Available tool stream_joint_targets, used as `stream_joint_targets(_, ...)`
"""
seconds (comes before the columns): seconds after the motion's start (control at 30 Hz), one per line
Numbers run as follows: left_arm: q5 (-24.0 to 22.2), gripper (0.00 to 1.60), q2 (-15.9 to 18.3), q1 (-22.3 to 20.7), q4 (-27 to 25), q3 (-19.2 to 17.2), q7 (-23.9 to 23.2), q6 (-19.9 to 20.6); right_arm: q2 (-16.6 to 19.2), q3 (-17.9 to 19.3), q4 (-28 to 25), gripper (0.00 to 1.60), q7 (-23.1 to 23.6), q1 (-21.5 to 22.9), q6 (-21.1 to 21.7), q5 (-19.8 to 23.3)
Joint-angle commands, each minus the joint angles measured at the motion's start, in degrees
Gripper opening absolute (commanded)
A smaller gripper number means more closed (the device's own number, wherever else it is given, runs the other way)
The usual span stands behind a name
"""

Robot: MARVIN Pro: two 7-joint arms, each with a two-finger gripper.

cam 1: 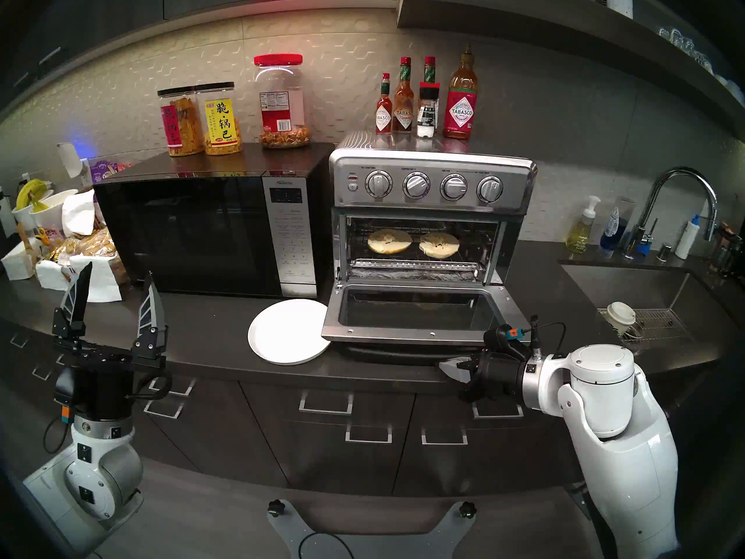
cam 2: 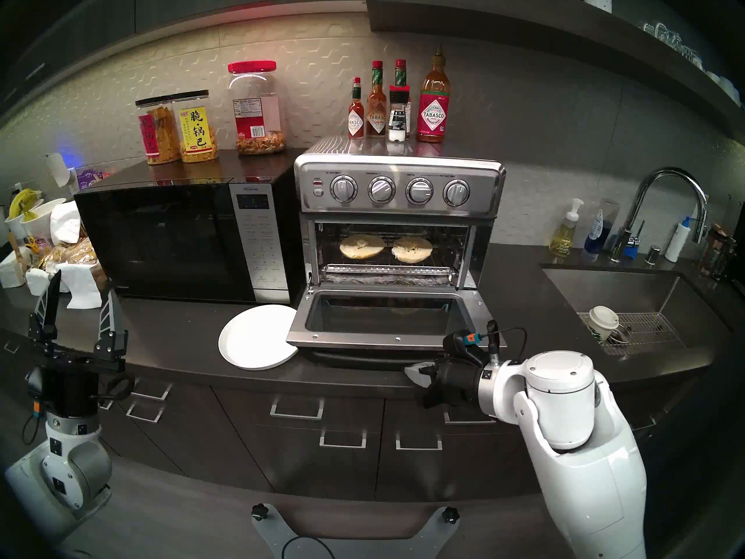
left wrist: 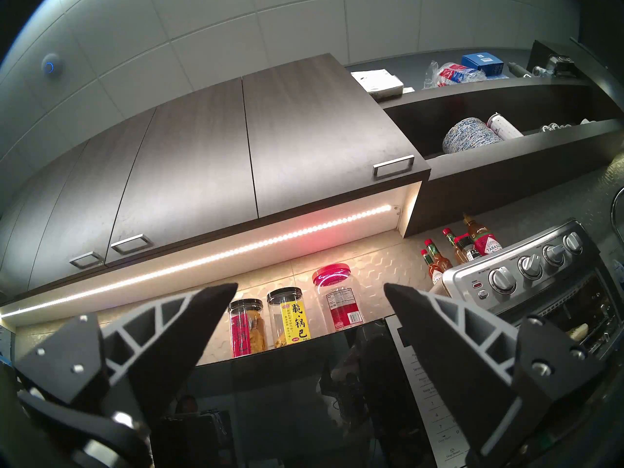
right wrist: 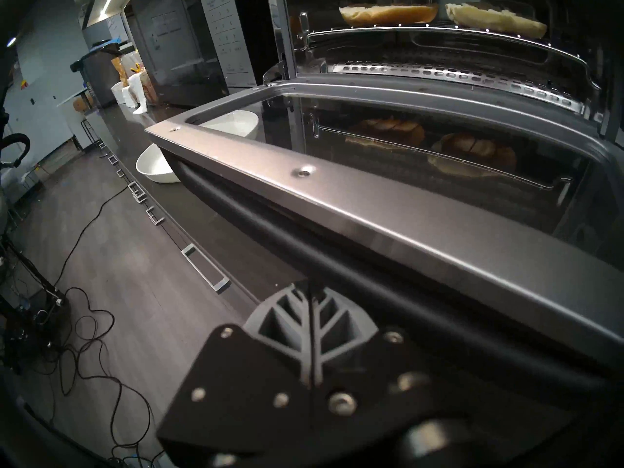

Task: Open the oven and place the bagel inside on the rack

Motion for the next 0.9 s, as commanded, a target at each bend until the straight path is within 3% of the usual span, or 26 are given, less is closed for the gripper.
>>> stream_joint_targets(0.0, 0.16, 1.6, 0.09, 0.01, -1.14, -0.4, -0.06, -0.01, -0.6, 0.21, 0.33, 0.0, 0.16, 1.94, 0.02, 0.62)
stream_joint_targets(0.33, 0.24, 1.6, 0.2, 0.04, -1.13, -0.37, 0.12, -0.01, -1.64, 0.22, 0.95, 0.0, -0.3, 3.9, 1.39, 1.07)
stream_joint_targets(0.87, 0.36, 1.6, 0.37, 0.12, -1.15, -0.36, 0.39, 0.01, -4.96, -1.12, 1.18, 0.0, -2.96, 2.23, 0.11, 0.82)
